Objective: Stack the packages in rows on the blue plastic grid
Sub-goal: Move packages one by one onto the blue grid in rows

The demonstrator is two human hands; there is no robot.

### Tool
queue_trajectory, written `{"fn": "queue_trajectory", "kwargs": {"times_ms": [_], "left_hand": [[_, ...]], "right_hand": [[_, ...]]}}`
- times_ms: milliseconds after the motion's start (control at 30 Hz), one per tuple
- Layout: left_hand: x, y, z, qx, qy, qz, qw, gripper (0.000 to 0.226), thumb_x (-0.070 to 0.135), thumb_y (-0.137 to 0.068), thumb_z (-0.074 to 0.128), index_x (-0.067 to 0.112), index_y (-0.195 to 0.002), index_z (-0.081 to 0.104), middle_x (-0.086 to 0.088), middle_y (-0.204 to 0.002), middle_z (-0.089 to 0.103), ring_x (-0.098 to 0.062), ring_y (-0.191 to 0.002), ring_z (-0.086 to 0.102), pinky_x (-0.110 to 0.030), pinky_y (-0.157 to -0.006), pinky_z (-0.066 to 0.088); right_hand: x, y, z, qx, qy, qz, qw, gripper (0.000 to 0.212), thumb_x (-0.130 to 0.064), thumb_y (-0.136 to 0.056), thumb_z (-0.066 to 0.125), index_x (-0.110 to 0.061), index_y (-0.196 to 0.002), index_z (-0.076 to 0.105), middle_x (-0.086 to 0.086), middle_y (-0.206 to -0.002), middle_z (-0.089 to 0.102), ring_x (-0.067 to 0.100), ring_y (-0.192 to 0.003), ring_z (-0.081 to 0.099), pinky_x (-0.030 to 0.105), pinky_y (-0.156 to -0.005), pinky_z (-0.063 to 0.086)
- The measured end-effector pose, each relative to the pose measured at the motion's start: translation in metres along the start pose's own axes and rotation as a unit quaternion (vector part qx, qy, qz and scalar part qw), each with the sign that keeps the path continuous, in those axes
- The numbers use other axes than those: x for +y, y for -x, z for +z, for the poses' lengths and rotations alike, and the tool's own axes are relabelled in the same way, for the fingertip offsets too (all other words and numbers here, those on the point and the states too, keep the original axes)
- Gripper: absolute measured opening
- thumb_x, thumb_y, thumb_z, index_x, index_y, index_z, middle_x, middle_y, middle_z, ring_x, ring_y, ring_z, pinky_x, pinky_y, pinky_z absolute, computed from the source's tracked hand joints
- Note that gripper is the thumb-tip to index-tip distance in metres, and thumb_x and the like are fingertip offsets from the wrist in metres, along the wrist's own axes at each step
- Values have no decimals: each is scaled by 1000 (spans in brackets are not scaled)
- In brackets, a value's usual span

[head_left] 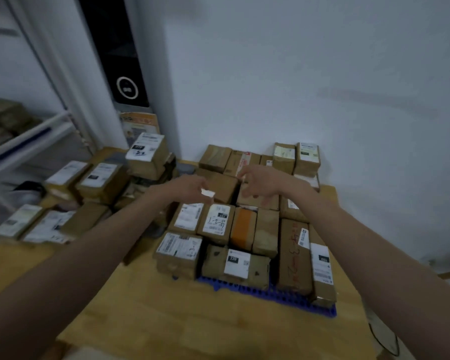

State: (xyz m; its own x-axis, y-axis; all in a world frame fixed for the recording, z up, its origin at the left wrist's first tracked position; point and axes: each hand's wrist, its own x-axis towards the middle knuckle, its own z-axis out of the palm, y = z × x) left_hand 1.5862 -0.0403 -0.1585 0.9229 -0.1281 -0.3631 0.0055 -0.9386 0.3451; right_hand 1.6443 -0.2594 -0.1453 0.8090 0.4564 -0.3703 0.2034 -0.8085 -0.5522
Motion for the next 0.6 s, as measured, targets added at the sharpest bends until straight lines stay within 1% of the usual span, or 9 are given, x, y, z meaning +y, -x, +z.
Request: {"fn": "queue_trajectory", "kwargs": {"times_ms": [67,167,200,267,300,367,400,500,600], "left_hand": [[-8,26,11,5,2,-7,1000,59,51,-89,62,10,-130,54,-11,-125,59,-26,-110,57,-33,-88,47],[-24,68,26,16,3,-29,999,51,53,-87,64,16,-122,57,3,-102,60,-15,-86,57,-29,-74,47],[-30,80,30,19,2,-41,999,44,52,-87,64,21,-116,57,2,-94,59,-14,-82,54,-28,-71,45],[-43,102,37,32,11,-57,998,31,48,-87,65,19,-94,54,0,-82,50,-17,-76,49,-22,-64,39],[-50,113,38,39,16,-63,997,31,44,-88,66,17,-87,51,-3,-79,48,-17,-69,45,-17,-57,36],[-64,137,39,53,23,-83,995,26,44,-89,64,21,-91,54,1,-86,52,-9,-65,44,-12,-51,36],[-71,148,39,54,23,-94,994,25,48,-89,63,25,-99,58,5,-94,56,-6,-72,49,-12,-56,39],[-98,178,42,65,33,-140,987,51,52,-86,64,22,-127,56,4,-120,60,-16,-103,57,-30,-84,49],[-126,202,45,66,76,-174,980,60,51,-87,65,18,-135,52,-2,-125,59,-20,-109,57,-36,-93,49]], "right_hand": [[-13,10,15,-12,9,-28,1000,64,-21,-85,73,-27,-141,42,7,-135,49,20,-90,63,27,-51,57],[-37,22,37,-31,27,-59,997,62,-24,-85,73,-28,-139,44,2,-105,58,19,-83,65,25,-49,56],[-45,25,44,-38,28,-68,997,61,-24,-85,73,-29,-138,44,-1,-99,57,17,-80,65,24,-49,55],[-62,30,59,-55,31,-90,994,62,-25,-85,73,-29,-139,44,-2,-107,54,15,-82,65,26,-51,57],[-72,31,67,-63,36,-101,992,62,-26,-84,74,-29,-139,44,0,-114,53,16,-85,65,28,-54,59],[-92,32,84,-81,44,-119,989,64,-26,-83,74,-28,-139,44,3,-120,54,17,-88,65,30,-58,61],[-102,32,93,-91,46,-125,987,65,-26,-83,75,-28,-140,43,5,-120,55,17,-89,65,32,-60,62],[-133,31,118,-117,57,-143,981,67,-26,-84,75,-29,-141,42,5,-124,54,18,-93,64,37,-65,63],[-162,26,141,-132,74,-173,973,65,-27,-84,74,-29,-142,42,3,-125,54,17,-90,66,33,-64,62]]}}
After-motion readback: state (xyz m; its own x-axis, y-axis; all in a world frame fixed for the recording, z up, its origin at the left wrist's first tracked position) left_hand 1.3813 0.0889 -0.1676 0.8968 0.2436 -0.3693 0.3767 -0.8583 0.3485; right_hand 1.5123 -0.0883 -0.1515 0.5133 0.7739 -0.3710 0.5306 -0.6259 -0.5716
